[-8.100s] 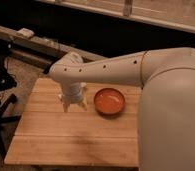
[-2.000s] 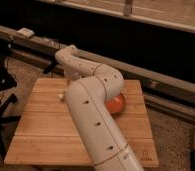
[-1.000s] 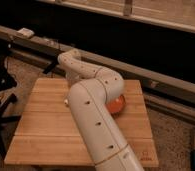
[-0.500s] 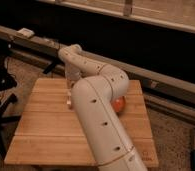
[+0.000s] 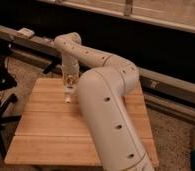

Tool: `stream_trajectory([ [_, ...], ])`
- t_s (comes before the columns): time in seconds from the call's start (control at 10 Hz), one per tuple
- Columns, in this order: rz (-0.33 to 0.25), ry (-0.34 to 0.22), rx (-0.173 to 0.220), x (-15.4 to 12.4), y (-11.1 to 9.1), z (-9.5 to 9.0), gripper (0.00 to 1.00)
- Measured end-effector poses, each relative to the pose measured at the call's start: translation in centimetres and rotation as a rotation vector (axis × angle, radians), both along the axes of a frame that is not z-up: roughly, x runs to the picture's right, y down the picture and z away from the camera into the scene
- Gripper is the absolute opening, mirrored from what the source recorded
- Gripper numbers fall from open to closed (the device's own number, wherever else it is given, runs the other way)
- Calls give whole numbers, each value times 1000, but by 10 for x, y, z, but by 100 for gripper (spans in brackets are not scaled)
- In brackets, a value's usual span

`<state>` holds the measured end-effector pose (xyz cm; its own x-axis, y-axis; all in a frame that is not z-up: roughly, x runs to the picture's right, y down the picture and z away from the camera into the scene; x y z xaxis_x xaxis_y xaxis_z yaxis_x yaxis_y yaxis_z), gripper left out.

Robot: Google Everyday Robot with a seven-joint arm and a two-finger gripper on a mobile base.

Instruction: Place the bottle in the ceramic bowl

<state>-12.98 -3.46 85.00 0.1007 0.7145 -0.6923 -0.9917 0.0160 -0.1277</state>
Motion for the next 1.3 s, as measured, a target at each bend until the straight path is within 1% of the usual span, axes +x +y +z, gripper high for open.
stream_trajectory([
  [0.1,-3,-6,-1,13,2,-10,0],
  [0.2,3,-18,-1,35,6,-22,0],
  [0.4,13,-24,-6,78,16,-41,0],
  [0.6,24,-32,-13,118,28,-57,0],
  [0.7,29,-41,-14,132,33,-64,0],
  [0.9,51,-54,-6,166,41,-80,0],
  [1.0,64,-59,-4,184,46,-87,0],
  [1.1,70,-61,-5,192,49,-88,0],
  [1.2,73,-64,-10,199,52,-89,0],
  [1.3,77,-69,-18,201,55,-85,0],
])
